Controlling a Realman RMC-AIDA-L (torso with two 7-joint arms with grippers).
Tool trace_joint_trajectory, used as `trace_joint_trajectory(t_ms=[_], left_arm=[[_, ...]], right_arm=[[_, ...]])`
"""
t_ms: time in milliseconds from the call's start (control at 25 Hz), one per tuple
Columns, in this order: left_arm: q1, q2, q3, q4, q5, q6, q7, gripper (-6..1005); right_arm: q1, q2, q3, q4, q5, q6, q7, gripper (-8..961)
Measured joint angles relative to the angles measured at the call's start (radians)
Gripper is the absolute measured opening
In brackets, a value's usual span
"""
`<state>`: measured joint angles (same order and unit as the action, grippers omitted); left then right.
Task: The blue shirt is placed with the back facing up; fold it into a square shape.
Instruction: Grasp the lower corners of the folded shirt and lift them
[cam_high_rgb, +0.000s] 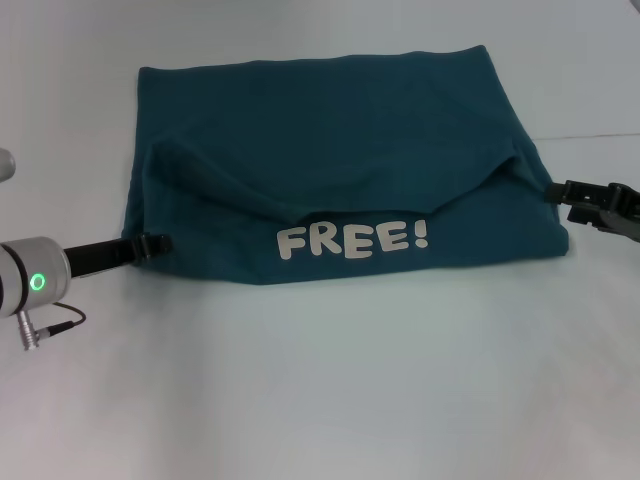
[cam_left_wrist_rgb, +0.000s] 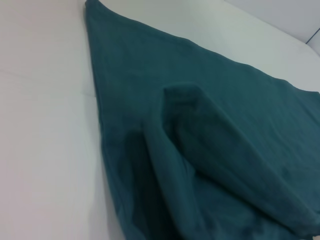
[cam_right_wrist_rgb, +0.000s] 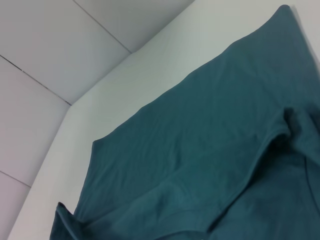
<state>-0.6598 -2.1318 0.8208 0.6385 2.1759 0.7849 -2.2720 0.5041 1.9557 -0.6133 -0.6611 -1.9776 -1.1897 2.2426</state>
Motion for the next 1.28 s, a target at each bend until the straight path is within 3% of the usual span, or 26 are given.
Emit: trace_joint_trajectory(t_ms=[200,280,400,560,680,800,1120,1280], left_arm=[[-0.001,0.004,-0.004,0.004,-0.006,0.037,-0.007,353],[-0.006,0.014,-0.009,0.008,-0.008,0.071,-0.032,262],[-0.016,0.032,-0.015,0.016,-0.008,0.119,-0.086,41],[-0.03,0.051,-0.023,0.023,-0.006,0.16,-0.153,41],[-0.043,0.063,-0.034,0.021,-0.002,0.177,-0.188,41],[-0.047,0.067,-0.044,0.02,-0.004,0.183,-0.199,41],[-0.05,0.068,-0.047,0.02,-0.008,0.183,-0.209,41],[-0.046,0.065,-0.054,0.019,-0.009,0.177,-0.209,41]], right_arm=[[0.007,-0.01,-0.01,0.0,-0.012,-0.006,0.007,719],[0.015,-0.028,-0.018,0.0,-0.035,-0.021,0.024,719],[0.042,-0.066,-0.021,0.0,-0.12,-0.048,0.087,719],[0.093,-0.115,-0.022,-0.01,-0.274,-0.069,0.18,719],[0.131,-0.127,-0.018,-0.013,-0.367,-0.058,0.205,719],[0.171,-0.12,-0.023,-0.006,-0.433,-0.029,0.212,719],[0.227,-0.049,-0.044,0.04,-0.548,0.12,0.227,718],[0.236,-0.033,-0.056,0.052,-0.593,0.177,0.252,718]])
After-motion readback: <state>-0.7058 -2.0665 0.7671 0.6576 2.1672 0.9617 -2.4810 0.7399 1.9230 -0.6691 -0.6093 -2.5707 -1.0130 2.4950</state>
